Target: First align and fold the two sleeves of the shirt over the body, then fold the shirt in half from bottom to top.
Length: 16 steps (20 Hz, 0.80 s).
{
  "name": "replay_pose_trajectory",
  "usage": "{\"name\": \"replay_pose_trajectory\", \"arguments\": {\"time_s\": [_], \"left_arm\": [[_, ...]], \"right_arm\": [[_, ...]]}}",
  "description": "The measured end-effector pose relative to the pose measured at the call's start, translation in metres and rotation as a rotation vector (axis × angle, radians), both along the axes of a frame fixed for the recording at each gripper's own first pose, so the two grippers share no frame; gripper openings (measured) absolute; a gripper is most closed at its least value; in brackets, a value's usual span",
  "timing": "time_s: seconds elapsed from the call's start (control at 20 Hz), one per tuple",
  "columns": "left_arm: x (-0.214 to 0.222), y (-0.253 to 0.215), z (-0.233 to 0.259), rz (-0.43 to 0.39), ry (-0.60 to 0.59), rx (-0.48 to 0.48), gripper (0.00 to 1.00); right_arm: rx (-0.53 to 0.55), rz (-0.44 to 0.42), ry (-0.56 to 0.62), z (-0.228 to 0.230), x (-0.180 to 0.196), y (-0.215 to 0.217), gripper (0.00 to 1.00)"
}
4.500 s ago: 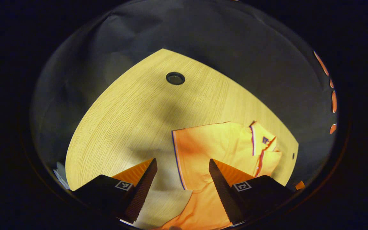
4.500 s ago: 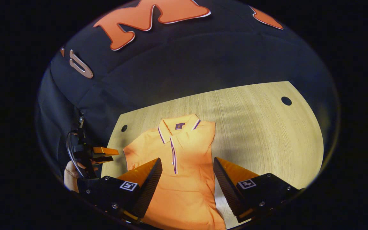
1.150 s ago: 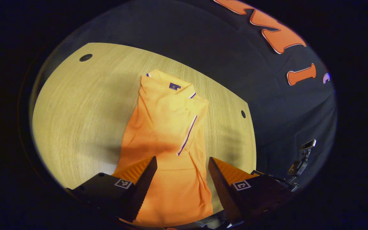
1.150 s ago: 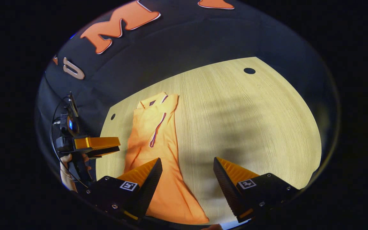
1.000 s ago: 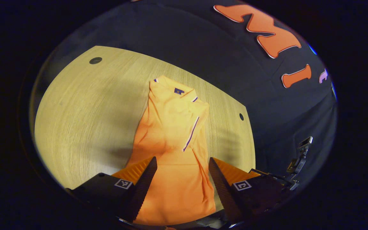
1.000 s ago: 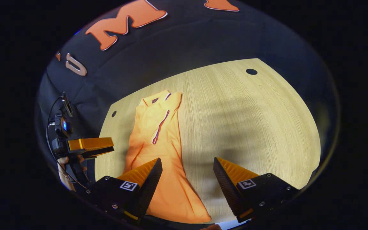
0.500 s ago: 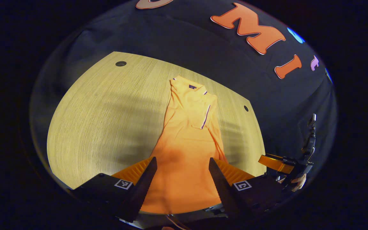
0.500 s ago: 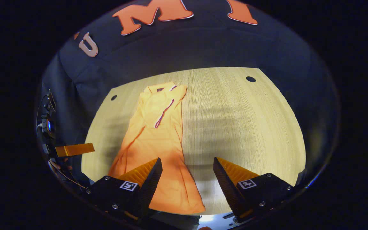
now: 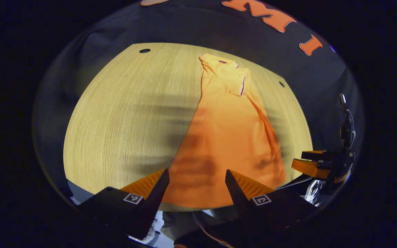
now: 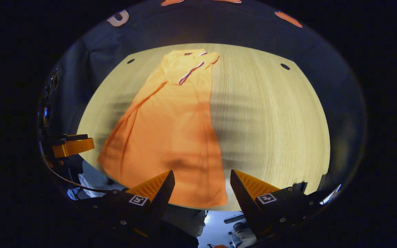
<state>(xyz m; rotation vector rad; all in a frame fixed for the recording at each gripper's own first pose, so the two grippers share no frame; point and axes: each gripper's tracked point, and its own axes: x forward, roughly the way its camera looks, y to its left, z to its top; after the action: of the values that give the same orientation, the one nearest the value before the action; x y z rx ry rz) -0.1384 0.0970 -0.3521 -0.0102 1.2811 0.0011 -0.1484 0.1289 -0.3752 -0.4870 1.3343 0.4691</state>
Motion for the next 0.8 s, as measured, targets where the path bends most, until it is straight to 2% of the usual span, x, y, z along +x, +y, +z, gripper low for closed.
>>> {"name": "replay_pose_trajectory", "arguments": {"time_s": [0.2,0.45,0.65,0.8], "left_arm": [[-0.024,-0.005,-0.038,-0.046,0.081,0.047,0.98],[-0.032,0.007,-0.075,-0.061,0.151,0.116,0.98],[-0.045,0.010,-0.083,-0.043,0.186,0.144,0.99],[-0.049,0.010,-0.085,-0.082,0.197,0.196,0.98]], "right_arm": [[-0.097,0.040,0.035,-0.021,-0.021,-0.020,0.99],[-0.194,0.023,0.063,-0.044,-0.030,-0.047,0.99],[-0.197,0.010,0.091,-0.057,-0.038,-0.045,0.99],[-0.206,0.012,0.119,-0.066,-0.041,-0.045,0.99]]}}
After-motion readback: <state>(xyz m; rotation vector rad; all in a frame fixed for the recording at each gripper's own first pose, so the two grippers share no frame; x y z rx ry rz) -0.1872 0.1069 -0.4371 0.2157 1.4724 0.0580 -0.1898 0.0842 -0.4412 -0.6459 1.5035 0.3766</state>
